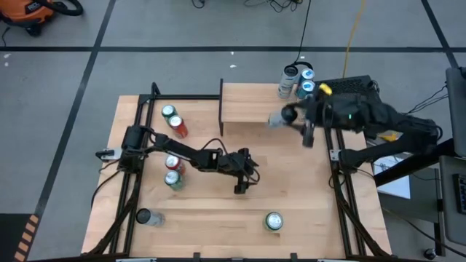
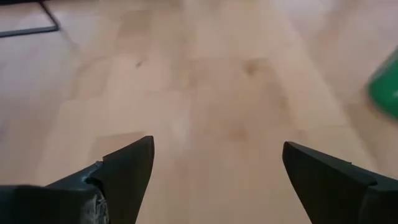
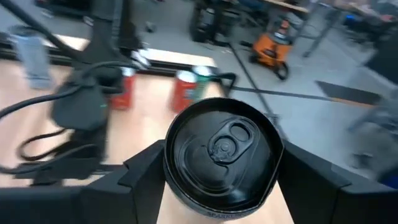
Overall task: Place canned beverage on shelf
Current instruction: Put the right white blue soda can on the shelf aligned with the other white blue soda can, then put the white blue soda can on the shelf aligned with the other white blue soda can
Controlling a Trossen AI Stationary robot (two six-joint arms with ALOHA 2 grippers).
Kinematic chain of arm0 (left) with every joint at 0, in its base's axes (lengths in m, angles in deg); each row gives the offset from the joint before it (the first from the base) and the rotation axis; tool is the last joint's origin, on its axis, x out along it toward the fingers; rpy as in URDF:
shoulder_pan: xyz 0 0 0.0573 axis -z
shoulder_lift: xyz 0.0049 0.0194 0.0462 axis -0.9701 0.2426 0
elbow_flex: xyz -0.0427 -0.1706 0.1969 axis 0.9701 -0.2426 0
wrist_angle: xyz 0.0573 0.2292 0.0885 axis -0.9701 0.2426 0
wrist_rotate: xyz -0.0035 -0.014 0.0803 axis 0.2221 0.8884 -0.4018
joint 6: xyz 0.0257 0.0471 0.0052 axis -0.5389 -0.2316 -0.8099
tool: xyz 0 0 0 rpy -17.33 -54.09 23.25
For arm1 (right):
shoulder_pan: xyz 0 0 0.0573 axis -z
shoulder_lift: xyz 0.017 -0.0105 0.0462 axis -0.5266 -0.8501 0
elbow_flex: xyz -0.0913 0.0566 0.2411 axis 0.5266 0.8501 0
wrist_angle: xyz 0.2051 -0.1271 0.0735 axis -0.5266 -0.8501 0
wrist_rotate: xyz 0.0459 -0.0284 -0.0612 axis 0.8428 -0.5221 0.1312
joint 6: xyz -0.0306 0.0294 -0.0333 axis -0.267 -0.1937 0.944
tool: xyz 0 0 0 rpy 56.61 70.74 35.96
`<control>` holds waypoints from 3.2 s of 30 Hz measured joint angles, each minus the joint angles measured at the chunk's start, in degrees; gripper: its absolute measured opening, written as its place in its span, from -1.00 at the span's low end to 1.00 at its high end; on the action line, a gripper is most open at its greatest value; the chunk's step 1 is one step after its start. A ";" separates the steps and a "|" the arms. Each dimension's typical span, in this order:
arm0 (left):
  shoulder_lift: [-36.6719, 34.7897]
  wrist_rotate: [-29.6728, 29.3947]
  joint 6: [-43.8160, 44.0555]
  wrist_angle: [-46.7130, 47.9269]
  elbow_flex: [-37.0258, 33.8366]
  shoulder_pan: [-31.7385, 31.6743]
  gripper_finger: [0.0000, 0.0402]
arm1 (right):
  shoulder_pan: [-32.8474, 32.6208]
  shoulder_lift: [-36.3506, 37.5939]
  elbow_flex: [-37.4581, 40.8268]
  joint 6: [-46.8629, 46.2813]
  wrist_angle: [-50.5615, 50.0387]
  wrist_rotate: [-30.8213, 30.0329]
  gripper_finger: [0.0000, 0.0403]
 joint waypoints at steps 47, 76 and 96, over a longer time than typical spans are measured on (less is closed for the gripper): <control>0.02 -0.06 -3.80 8.57 -0.83 -12.18 0.77 | 48.12 -16.12 -2.16 9.58 -5.23 35.96 0.22; 0.01 -1.79 -3.22 11.28 -0.83 -11.54 0.77 | 48.00 -3.53 -2.05 5.85 -6.48 31.52 0.56; -23.75 -31.97 14.47 41.94 -0.83 7.87 0.77 | 21.30 8.48 17.31 -11.70 17.95 45.09 0.15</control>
